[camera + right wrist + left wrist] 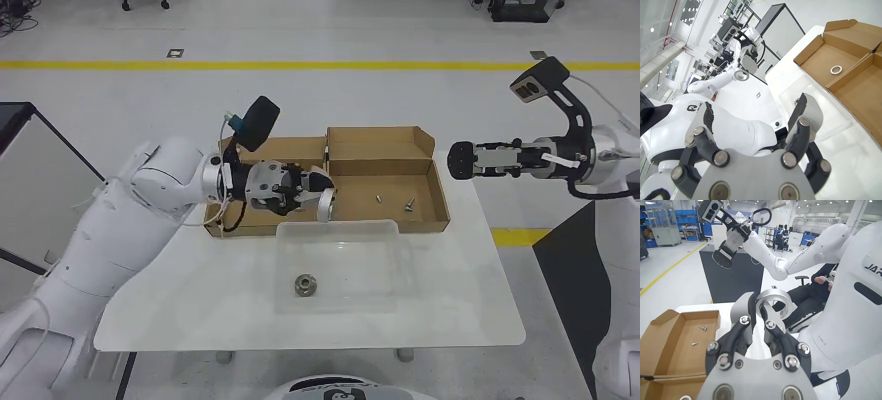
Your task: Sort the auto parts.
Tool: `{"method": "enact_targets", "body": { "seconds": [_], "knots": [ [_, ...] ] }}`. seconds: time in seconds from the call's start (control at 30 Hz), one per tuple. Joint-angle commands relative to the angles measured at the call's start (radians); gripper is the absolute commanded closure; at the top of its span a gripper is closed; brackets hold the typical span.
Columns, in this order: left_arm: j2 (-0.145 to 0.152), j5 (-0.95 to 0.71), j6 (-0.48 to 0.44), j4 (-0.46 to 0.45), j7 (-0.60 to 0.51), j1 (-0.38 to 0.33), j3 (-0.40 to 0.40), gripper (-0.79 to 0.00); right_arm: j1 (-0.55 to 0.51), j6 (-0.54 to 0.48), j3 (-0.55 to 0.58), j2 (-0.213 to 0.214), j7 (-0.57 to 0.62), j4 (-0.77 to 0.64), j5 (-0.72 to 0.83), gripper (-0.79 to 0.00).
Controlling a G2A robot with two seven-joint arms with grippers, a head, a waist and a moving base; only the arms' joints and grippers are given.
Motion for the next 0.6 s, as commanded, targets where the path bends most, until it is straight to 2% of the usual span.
{"method": "enact_targets", "body": {
  "seconds": [0.0,0.23,0.57],
  "knots": [
    [-0.003,0.015,-0.004,-0.025,0.051,0.012,-0.012,0.000,0.000,0.000,0.000,0.000,0.000,0.000,0.000,-0.785],
    [-0.017,-0.044,-0.014,-0.063,0.141,0.007,-0.037,0.000,0.000,0.000,0.000,0.000,0.000,0.000,0.000,-0.785],
    [-0.048,-0.264,-0.014,-0.125,0.203,0.025,-0.095,0.000,0.000,0.000,0.000,0.000,0.000,0.000,0.000,-0.785]
  ]
}}
